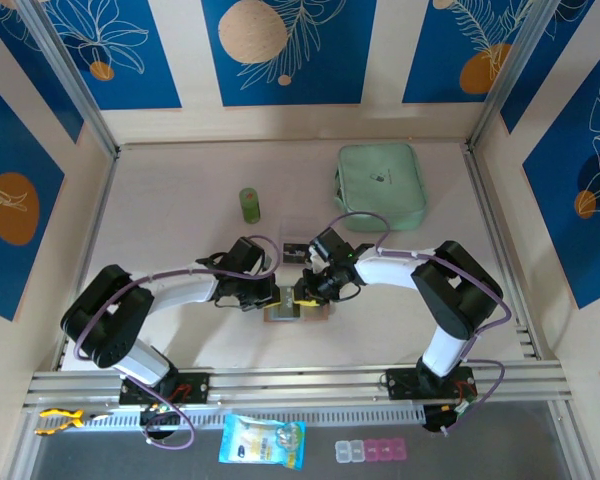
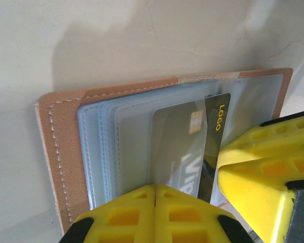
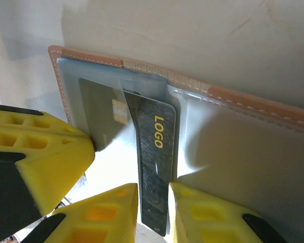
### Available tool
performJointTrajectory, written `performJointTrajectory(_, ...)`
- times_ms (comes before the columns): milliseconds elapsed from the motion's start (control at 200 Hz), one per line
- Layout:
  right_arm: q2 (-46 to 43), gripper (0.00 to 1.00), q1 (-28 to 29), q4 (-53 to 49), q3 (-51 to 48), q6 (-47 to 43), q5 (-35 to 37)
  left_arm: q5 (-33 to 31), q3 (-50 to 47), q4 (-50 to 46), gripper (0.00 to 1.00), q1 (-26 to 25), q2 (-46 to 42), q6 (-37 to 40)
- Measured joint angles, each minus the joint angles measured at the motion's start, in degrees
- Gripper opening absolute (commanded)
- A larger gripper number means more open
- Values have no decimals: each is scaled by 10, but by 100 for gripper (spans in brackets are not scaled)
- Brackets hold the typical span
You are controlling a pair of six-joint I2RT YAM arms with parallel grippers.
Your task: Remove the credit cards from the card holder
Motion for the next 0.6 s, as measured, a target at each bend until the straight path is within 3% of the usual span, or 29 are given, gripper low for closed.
performJointTrajectory(345, 0, 27, -1, -4, -3, 0, 4, 0, 0, 1, 0, 0, 2, 0)
performJointTrajectory(600, 4, 22, -7, 38, -19, 15, -23, 0, 0, 1, 0, 0, 2, 0)
